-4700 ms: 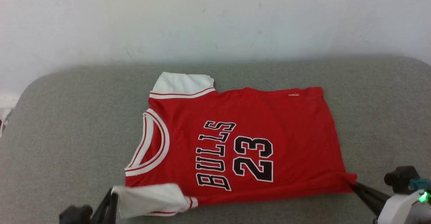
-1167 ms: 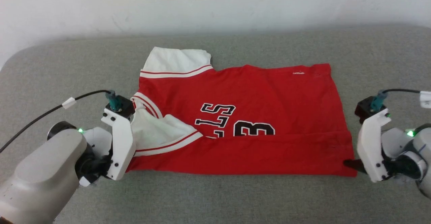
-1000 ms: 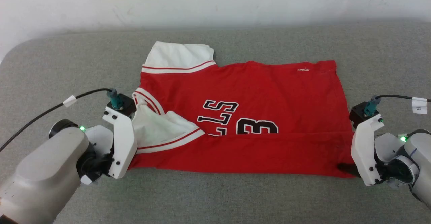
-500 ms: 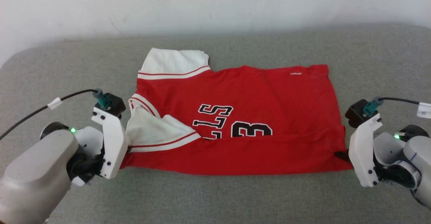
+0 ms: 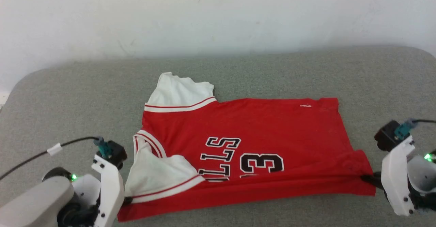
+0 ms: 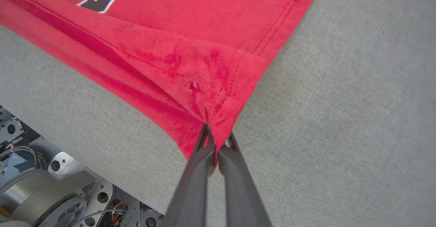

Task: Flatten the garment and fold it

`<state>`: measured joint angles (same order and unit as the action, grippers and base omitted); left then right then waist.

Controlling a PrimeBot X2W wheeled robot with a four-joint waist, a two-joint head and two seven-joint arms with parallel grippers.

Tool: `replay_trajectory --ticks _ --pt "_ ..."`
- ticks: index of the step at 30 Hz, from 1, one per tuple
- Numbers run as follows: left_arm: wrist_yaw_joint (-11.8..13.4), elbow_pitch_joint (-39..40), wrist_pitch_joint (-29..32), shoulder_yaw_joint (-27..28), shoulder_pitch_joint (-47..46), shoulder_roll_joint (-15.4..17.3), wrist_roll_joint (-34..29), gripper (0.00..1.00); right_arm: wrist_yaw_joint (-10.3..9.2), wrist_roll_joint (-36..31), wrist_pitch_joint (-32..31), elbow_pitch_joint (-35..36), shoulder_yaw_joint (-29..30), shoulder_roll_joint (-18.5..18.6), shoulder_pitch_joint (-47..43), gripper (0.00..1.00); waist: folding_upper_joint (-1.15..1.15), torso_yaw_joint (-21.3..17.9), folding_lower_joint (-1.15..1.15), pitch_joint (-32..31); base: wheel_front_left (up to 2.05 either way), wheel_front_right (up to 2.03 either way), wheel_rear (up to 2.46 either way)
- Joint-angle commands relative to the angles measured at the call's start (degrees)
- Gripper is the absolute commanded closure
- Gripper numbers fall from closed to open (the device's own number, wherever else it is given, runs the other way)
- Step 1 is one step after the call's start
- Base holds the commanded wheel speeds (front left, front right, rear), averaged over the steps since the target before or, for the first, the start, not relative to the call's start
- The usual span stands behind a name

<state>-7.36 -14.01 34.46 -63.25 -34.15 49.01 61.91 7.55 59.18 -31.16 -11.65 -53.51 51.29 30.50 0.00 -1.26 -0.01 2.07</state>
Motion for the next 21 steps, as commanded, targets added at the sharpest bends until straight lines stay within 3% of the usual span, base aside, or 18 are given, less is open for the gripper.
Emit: replay_trajectory --ticks 1,6,13,14,15,16,21 --pt "0.57 0.16 -0.34 -0.32 1.27 0.73 0.48 1.0 -0.06 0.32 0.2 -0.03 0.37 0.67 -1.15 1.0 0.0 0.2 0.01 0.03 0.0 0.0 0.0" --pt "1.83 0.1 -1.07 -0.65 3.39 0.36 1.29 1.0 -0.06 0.74 -0.01 -1.23 0.72 1.02 -4.72 1.0 0.0 0.62 0.01 0.97 0.0 0.0 0.0" --pt "2.45 -5.46 -2.99 -0.58 4.01 -3.97 2.14 1.0 -0.06 -1.2 1.28 -7.36 0.66 -3.93 -6.64 1.0 0.0 0.87 0.01 2.48 0.0 0.0 0.0" --pt "2.39 -6.31 -3.58 -0.57 3.93 -4.46 1.89 1.0 -0.06 -1.27 1.84 -7.9 0.84 -4.58 -6.68 0.71 0.0 0.86 0.01 2.45 0.0 0.0 0.0" --pt "2.36 -6.99 -4.46 -0.41 3.81 -4.84 1.62 0.42 -0.06 -1.47 2.56 -8.24 1.06 -5.07 -6.61 0.01 0.0 0.84 0.01 2.26 0.0 0.0 0.0" --pt "2.3 -7.47 -5.44 -0.21 3.68 -5.04 1.31 0.0 -0.06 -1.81 3.41 -8.21 1.33 -5.35 -6.47 0.0 0.0 0.8 0.01 1.96 0.0 0.0 0.0" --pt "1.63 -6.28 -8.77 0.76 2.05 -2.88 -0.6 0.0 -0.06 -4.67 10.49 -5.8 4.4 -4.27 -6.12 0.0 0.0 0.77 0.01 -0.27 0.0 0.0 0.0"
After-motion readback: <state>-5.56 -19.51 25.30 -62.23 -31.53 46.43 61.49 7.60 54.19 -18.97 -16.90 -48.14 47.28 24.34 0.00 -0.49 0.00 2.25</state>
